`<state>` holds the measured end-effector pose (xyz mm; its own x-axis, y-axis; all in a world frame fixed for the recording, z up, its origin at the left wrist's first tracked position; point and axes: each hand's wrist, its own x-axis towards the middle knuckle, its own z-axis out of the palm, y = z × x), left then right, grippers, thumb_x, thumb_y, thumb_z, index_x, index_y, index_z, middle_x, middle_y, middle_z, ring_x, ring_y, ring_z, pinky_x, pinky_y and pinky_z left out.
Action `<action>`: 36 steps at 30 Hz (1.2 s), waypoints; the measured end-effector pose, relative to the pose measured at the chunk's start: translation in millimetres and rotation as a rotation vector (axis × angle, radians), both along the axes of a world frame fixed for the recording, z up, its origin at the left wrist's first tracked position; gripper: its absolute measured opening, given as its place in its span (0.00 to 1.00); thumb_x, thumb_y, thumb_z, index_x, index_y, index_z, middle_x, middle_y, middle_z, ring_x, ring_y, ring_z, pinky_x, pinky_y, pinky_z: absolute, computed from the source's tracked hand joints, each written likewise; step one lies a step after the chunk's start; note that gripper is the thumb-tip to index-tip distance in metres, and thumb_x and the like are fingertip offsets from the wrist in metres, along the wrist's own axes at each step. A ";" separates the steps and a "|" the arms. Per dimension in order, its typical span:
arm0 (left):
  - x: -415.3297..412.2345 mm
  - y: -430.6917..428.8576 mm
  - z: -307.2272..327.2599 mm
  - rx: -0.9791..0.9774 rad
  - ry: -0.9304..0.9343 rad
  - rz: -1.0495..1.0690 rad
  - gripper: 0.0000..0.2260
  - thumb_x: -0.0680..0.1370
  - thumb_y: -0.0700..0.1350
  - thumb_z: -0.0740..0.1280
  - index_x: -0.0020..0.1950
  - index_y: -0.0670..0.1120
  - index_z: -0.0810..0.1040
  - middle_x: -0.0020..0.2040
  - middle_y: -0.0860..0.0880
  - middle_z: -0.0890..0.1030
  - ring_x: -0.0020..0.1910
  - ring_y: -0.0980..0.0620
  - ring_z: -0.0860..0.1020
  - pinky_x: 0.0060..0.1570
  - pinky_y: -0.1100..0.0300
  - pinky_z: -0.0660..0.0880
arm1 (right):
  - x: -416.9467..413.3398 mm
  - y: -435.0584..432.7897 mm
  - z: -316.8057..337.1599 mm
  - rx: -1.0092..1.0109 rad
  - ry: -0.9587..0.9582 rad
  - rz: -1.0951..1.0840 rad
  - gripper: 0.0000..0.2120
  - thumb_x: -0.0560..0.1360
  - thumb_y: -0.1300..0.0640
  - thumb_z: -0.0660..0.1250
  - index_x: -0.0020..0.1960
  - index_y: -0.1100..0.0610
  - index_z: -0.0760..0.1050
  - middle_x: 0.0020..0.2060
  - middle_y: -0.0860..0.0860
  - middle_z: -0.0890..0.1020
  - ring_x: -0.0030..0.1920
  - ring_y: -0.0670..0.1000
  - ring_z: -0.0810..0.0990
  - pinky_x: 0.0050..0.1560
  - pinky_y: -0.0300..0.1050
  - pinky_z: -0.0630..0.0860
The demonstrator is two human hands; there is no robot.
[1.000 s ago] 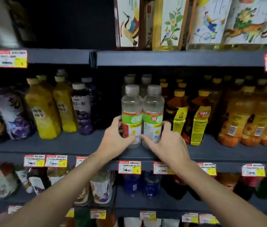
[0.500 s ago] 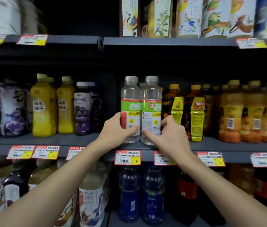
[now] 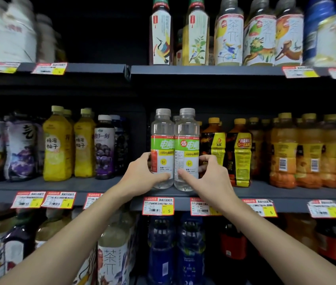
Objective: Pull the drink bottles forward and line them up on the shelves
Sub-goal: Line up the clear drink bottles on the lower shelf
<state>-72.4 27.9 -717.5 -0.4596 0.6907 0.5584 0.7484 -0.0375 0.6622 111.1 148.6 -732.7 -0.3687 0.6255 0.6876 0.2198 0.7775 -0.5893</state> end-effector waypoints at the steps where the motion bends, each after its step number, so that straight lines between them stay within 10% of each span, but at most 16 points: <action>1: -0.4 -0.3 0.4 -0.002 0.001 -0.006 0.31 0.65 0.57 0.80 0.65 0.56 0.73 0.51 0.61 0.82 0.46 0.69 0.80 0.45 0.69 0.75 | -1.0 -0.4 0.0 0.007 -0.004 -0.007 0.37 0.66 0.30 0.74 0.66 0.50 0.69 0.46 0.40 0.82 0.48 0.39 0.80 0.47 0.43 0.80; 8: -0.4 -7.2 -0.3 -0.015 0.027 -0.034 0.29 0.68 0.55 0.78 0.66 0.56 0.73 0.52 0.61 0.83 0.47 0.70 0.79 0.46 0.69 0.74 | 2.6 -3.5 0.5 0.086 -0.022 0.013 0.24 0.69 0.31 0.72 0.57 0.45 0.75 0.45 0.36 0.81 0.46 0.35 0.79 0.47 0.36 0.78; 25: -6.7 -28.7 4.8 -0.231 0.103 -0.129 0.40 0.62 0.61 0.81 0.68 0.65 0.63 0.56 0.66 0.79 0.58 0.65 0.77 0.52 0.67 0.73 | 19.7 17.6 12.1 0.110 -0.319 0.202 0.47 0.61 0.34 0.80 0.71 0.50 0.64 0.48 0.36 0.76 0.41 0.24 0.74 0.35 0.22 0.69; 36: -7.0 -28.9 6.0 -0.237 0.167 -0.116 0.43 0.60 0.62 0.82 0.70 0.60 0.66 0.60 0.65 0.78 0.60 0.64 0.76 0.57 0.65 0.73 | 28.1 23.6 15.5 0.085 -0.426 0.289 0.43 0.64 0.35 0.78 0.73 0.46 0.65 0.53 0.48 0.85 0.29 0.39 0.75 0.37 0.45 0.81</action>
<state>-79.3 -1.0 -711.5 -0.2860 0.8528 0.4370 0.8471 0.0119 0.5313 139.2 172.2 -717.3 -0.7767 0.4049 0.4826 0.1954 0.8831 -0.4265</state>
